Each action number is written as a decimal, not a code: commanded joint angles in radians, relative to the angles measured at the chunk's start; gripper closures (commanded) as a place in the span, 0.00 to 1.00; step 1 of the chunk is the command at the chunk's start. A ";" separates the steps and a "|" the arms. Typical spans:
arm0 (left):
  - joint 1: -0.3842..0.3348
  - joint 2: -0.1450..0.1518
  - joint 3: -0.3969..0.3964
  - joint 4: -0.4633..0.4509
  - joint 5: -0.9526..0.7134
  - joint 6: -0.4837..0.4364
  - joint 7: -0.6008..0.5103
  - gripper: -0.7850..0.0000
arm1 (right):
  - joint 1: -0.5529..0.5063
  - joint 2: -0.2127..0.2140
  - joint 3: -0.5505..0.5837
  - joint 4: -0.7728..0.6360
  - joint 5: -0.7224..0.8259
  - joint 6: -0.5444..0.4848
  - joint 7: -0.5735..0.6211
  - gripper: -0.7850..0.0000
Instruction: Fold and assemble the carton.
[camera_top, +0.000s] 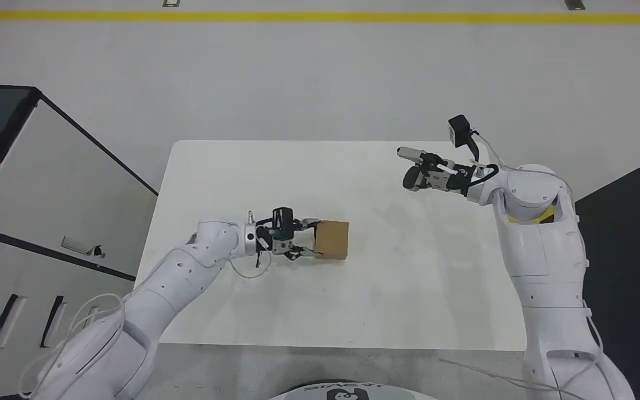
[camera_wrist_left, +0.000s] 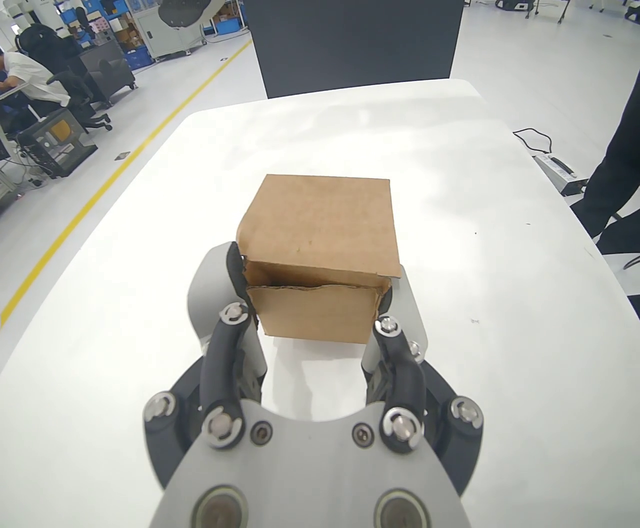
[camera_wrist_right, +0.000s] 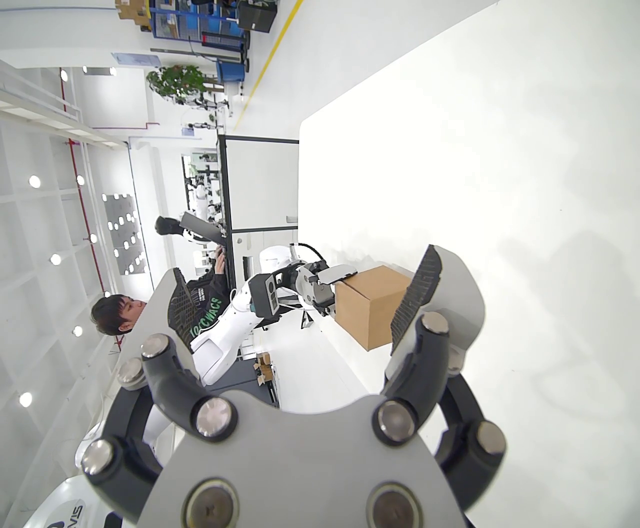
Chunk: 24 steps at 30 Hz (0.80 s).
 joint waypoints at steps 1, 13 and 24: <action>-0.005 -0.003 0.008 0.010 0.003 0.003 0.008 1.00 | 0.000 0.000 0.000 0.000 0.000 0.000 0.000 0.00; -0.032 -0.026 0.047 0.082 -0.004 0.010 0.047 1.00 | 0.000 0.000 0.000 0.000 0.000 0.000 0.000 0.00; -0.049 -0.039 0.070 0.130 -0.013 0.009 0.082 0.00 | 0.000 0.000 0.000 0.000 0.000 0.000 0.000 0.00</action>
